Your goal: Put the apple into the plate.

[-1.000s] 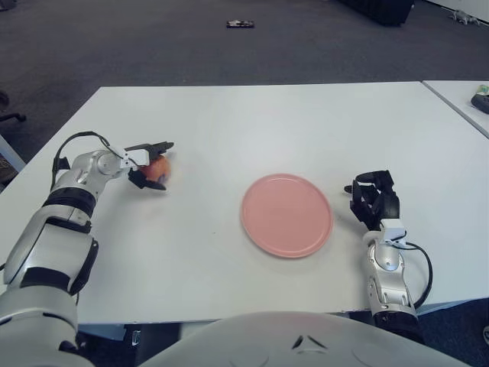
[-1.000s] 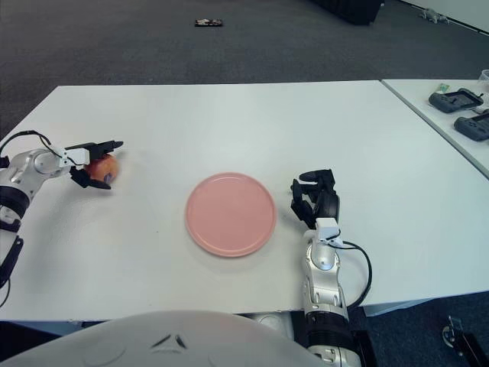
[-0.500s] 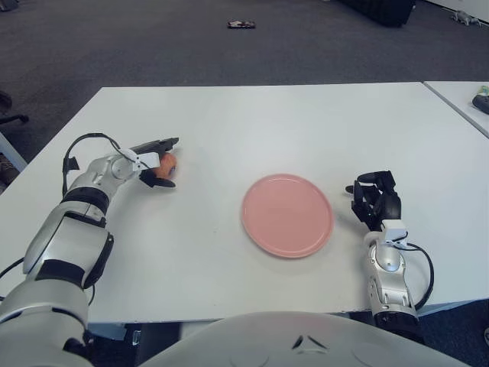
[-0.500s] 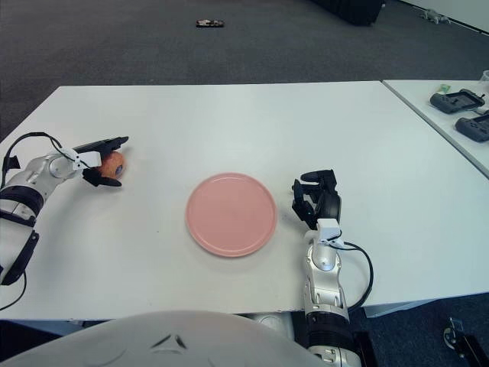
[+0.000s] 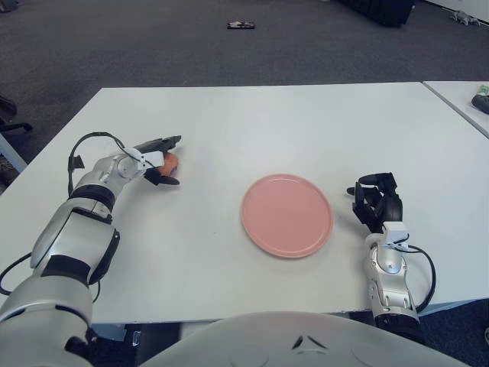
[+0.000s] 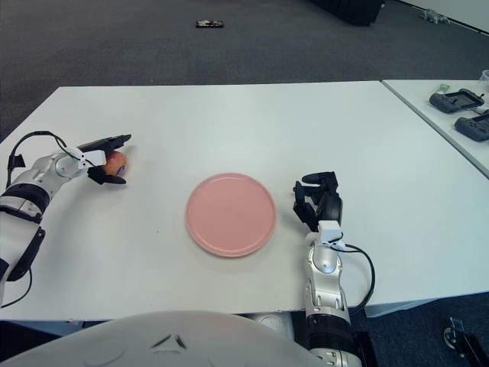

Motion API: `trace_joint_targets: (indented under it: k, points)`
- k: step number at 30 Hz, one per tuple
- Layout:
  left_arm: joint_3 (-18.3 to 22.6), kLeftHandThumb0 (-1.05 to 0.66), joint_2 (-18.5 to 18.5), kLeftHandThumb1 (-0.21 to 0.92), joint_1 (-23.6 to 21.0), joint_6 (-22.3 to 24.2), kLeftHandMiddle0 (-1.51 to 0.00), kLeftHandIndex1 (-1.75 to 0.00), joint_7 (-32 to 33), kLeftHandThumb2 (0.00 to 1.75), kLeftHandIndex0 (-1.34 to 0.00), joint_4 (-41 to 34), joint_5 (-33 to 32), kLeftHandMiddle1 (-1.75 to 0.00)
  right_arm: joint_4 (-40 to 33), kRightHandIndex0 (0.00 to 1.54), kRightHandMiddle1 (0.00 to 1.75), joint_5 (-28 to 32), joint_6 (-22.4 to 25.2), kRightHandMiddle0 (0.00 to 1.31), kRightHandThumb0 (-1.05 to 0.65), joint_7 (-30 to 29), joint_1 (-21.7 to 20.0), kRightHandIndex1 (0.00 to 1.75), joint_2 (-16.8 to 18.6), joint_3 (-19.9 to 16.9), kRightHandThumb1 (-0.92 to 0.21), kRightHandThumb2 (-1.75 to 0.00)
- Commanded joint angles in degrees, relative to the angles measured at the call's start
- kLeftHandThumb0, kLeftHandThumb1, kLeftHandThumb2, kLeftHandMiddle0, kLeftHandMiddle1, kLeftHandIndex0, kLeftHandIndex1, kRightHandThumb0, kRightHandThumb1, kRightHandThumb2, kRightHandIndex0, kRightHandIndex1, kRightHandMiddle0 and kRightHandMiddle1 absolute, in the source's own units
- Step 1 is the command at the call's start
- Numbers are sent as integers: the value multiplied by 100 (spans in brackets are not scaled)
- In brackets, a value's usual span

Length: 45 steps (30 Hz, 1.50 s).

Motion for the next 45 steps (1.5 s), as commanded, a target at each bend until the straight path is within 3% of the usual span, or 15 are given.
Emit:
trace_joint_targets:
  k: [1, 8, 12, 13, 14, 15, 19, 22, 27, 34, 45]
  points:
    - [-258, -98, -196, 58, 236, 70, 0, 0, -6, 47, 0, 127, 271, 0, -67, 51, 175, 68, -5, 19, -34, -24, -9, 117, 2, -46, -92, -53]
    - [-342, -91, -207, 54, 220, 91, 0, 0, 118, 55, 0, 24, 338, 0, -63, 51, 175, 61, -5, 19, -34, -6, -22, 118, -13, -36, -92, -53]
    - [-430, -80, -192, 45, 215, 30, 0, -56, 287, 70, 0, -33, 430, -58, -35, 51, 175, 66, -43, 19, -34, 11, -39, 118, -21, -28, -92, -53]
    - [-464, -78, -187, 43, 209, 11, 0, -85, 333, 74, 0, -43, 471, -85, -32, 51, 175, 65, -44, 19, -34, 12, -41, 118, -22, -26, -92, -53]
    - [-512, -78, -180, 42, 198, -10, 0, -95, 391, 76, 0, -50, 529, -95, -31, 51, 175, 61, -39, 19, -34, 12, -42, 118, -23, -25, -92, -53]
    - [-546, -76, -175, 39, 191, -24, -2, -117, 433, 81, 0, -53, 566, -113, -31, 51, 175, 58, -35, 19, -34, 12, -42, 118, -24, -24, -92, -53]
    - [-719, -65, -150, 30, 159, -84, -22, -161, 764, 96, -5, -41, 789, -157, -17, 50, 175, 81, -56, 19, -34, 24, -44, 118, -25, -30, -92, -53]
    - [-757, -54, -150, 25, 148, -118, -51, -170, 949, 101, -26, -26, 839, -169, 20, 50, 175, 106, -133, 19, -34, 29, -58, 118, -23, -40, -92, -53]
    - [-736, -37, -154, 22, 159, -133, -80, -174, 1200, 111, -51, 3, 805, -174, 38, 50, 175, 76, -108, 19, -34, -7, -78, 117, -21, -40, -92, -53]
    - [-711, -22, -179, 26, 205, -74, -103, -175, 1633, 122, -77, -27, 801, -175, 31, 51, 175, 63, -88, 19, -34, -37, -87, 118, -13, -45, -92, -53]
    - [-631, -11, -202, 28, 255, -29, -125, -175, 1709, 135, -100, -125, 694, -175, -21, 50, 175, 11, 25, 19, -34, -88, -79, 118, -20, -39, -92, -53]
